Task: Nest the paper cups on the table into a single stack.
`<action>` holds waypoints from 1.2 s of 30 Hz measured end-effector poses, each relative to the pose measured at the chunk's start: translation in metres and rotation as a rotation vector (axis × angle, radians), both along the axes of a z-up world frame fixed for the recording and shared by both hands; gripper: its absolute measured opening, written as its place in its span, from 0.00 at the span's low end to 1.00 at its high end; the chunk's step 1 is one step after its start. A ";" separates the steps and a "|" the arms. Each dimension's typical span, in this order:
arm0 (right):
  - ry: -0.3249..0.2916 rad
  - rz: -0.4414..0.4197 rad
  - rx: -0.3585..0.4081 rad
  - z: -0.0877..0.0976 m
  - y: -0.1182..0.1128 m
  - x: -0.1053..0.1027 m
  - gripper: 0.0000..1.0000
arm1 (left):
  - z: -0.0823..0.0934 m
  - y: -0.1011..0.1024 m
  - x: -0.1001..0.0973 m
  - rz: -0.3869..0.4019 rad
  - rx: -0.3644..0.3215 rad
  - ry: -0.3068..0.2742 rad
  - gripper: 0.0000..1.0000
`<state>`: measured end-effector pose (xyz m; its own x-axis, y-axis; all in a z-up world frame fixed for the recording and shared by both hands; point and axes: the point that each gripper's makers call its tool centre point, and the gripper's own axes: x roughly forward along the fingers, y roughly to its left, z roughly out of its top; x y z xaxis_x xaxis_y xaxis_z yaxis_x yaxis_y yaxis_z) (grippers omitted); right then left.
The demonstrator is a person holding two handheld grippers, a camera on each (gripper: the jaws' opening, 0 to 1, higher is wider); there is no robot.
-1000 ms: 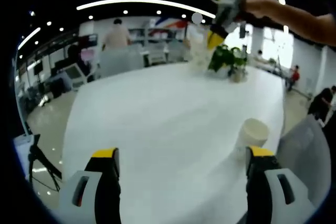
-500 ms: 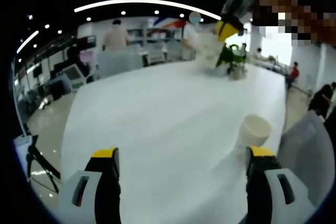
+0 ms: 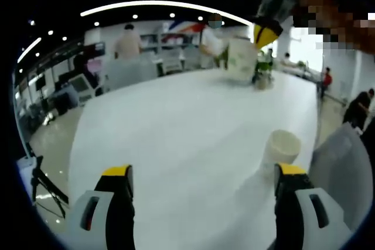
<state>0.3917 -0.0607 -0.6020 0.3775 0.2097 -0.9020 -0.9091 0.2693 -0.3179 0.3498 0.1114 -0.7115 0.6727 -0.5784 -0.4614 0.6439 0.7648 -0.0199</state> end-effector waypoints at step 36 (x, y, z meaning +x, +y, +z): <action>0.023 0.099 -0.015 -0.004 0.013 -0.106 0.00 | -0.016 -0.017 -0.018 -0.031 -0.008 0.030 0.99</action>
